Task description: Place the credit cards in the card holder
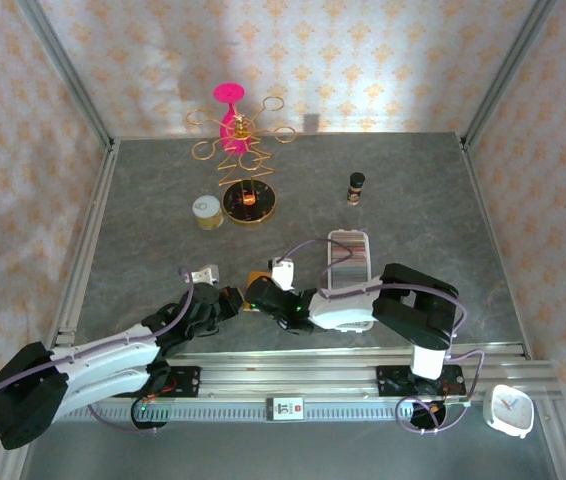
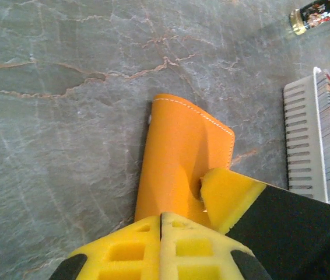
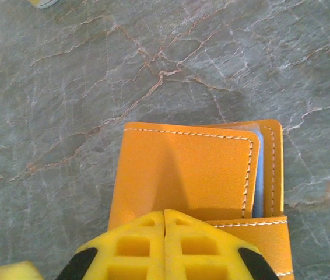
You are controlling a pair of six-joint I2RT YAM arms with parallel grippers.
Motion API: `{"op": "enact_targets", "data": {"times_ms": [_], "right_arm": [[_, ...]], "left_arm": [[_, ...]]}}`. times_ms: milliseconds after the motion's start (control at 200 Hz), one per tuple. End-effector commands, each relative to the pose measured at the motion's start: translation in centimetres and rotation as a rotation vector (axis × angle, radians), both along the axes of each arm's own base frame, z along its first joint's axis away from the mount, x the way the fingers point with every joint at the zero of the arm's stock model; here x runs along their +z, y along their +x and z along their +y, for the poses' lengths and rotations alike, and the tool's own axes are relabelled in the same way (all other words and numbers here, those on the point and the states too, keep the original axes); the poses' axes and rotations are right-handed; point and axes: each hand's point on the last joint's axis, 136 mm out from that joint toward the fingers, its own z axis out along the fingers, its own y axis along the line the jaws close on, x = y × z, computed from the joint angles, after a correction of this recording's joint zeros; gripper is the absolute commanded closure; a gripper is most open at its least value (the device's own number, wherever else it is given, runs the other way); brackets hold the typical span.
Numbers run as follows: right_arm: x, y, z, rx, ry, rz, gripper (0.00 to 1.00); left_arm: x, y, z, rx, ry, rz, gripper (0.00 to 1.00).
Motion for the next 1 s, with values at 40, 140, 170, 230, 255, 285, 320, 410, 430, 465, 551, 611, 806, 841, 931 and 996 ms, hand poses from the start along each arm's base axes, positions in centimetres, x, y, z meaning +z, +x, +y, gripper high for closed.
{"op": "enact_targets", "data": {"times_ms": [40, 140, 170, 230, 255, 285, 320, 410, 430, 465, 551, 611, 806, 841, 931, 996], "right_arm": [[-12.1, -9.4, -13.2, 0.093, -0.603, 0.402, 1.0], [-12.2, -9.6, -14.6, 0.074, -0.682, 0.391, 1.0], [-12.4, -9.9, -14.7, 0.08, -0.679, 0.398, 1.0], [-13.0, -10.5, -14.5, 0.093, -0.629, 0.424, 1.0], [-13.1, -10.7, -14.4, 0.096, -0.612, 0.43, 1.0], [-13.0, -10.7, -14.0, 0.098, -0.591, 0.431, 1.0], [-12.7, -10.6, -13.8, 0.098, -0.588, 0.425, 1.0], [-11.5, -10.0, -11.6, 0.111, -0.504, 0.401, 1.0], [-11.2, -10.0, -11.0, 0.119, -0.472, 0.396, 1.0], [-10.6, -9.7, -9.9, 0.126, -0.414, 0.39, 1.0], [-9.1, -8.9, -7.6, 0.137, -0.299, 0.383, 1.0], [-7.6, -8.2, -6.2, 0.141, -0.226, 0.355, 1.0], [-2.8, -5.1, -3.2, 0.137, -0.022, 0.273, 1.0], [-2.3, -4.6, -3.0, 0.136, -0.021, 0.265, 1.0], [-2.1, -4.1, -2.5, 0.146, -0.015, 0.268, 1.0], [-2.1, -4.1, -2.3, 0.151, -0.011, 0.275, 1.0]], "left_arm": [[-1.2, -0.4, 1.1, 0.037, 0.042, 0.041, 1.0], [-1.4, -0.5, 1.2, 0.039, 0.047, 0.05, 1.0], [-1.4, -0.5, 1.2, 0.039, 0.046, 0.049, 1.0], [-1.6, -0.6, 1.0, 0.028, 0.043, 0.053, 1.0], [-1.5, -0.6, 0.8, 0.017, 0.04, 0.054, 1.0], [-1.6, -0.7, 0.6, 0.003, 0.041, 0.058, 1.0], [-1.6, -0.8, 0.4, -0.008, 0.041, 0.063, 1.0], [-1.5, -1.0, -0.1, -0.036, 0.018, 0.06, 0.97], [-1.5, -1.1, -0.2, -0.04, 0.009, 0.058, 0.95], [-1.4, -1.1, -0.4, -0.045, -0.005, 0.055, 0.91], [-1.7, -1.3, -0.4, -0.055, -0.002, 0.062, 0.85], [-1.8, -1.4, -0.4, -0.06, 0.003, 0.066, 0.84], [-1.9, -1.4, -0.3, -0.059, 0.004, 0.059, 0.77], [-2.0, -1.5, -0.4, -0.064, 0.007, 0.061, 0.77], [-2.1, -1.5, -0.8, -0.085, 0.001, 0.066, 0.76], [-2.2, -1.7, -1.2, -0.107, -0.005, 0.072, 0.76]]}}
